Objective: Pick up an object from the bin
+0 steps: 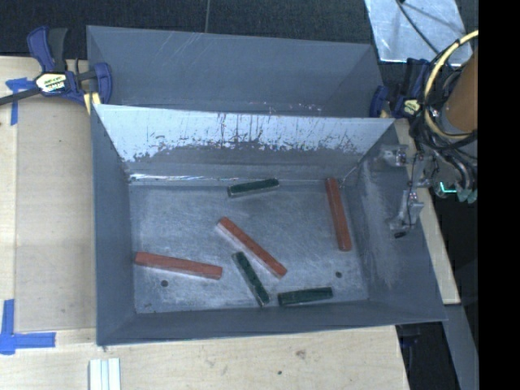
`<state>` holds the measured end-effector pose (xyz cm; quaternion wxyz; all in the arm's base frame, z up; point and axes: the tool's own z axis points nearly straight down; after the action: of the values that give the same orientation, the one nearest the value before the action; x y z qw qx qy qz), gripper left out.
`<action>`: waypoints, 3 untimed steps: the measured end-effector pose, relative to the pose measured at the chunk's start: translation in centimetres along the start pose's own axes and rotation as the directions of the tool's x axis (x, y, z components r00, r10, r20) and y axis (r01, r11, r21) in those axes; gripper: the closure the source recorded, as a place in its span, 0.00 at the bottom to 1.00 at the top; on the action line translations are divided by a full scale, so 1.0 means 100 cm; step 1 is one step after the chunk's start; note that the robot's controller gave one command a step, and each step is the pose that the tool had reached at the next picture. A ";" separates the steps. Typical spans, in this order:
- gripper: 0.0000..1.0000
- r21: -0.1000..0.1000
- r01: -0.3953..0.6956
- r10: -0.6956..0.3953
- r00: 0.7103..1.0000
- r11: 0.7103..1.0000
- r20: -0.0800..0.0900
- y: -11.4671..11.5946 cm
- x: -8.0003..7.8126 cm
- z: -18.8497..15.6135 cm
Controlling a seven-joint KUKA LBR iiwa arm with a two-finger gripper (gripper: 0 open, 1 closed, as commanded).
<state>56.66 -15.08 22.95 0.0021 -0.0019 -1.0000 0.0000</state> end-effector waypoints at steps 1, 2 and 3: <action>0.00 -0.003 -0.049 0.049 0.999 0.999 -0.001 0.060 0.002 0.118; 0.00 -0.004 -0.235 0.235 0.972 0.972 0.011 0.164 -0.030 0.159; 1.00 -0.002 -0.236 0.236 0.972 0.972 0.011 0.161 -0.030 0.158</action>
Offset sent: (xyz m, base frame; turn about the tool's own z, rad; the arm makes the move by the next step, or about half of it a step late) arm -0.0010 0.0574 -0.1133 0.0521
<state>59.64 1.04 7.12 -0.0036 -0.1206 -0.9927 0.0000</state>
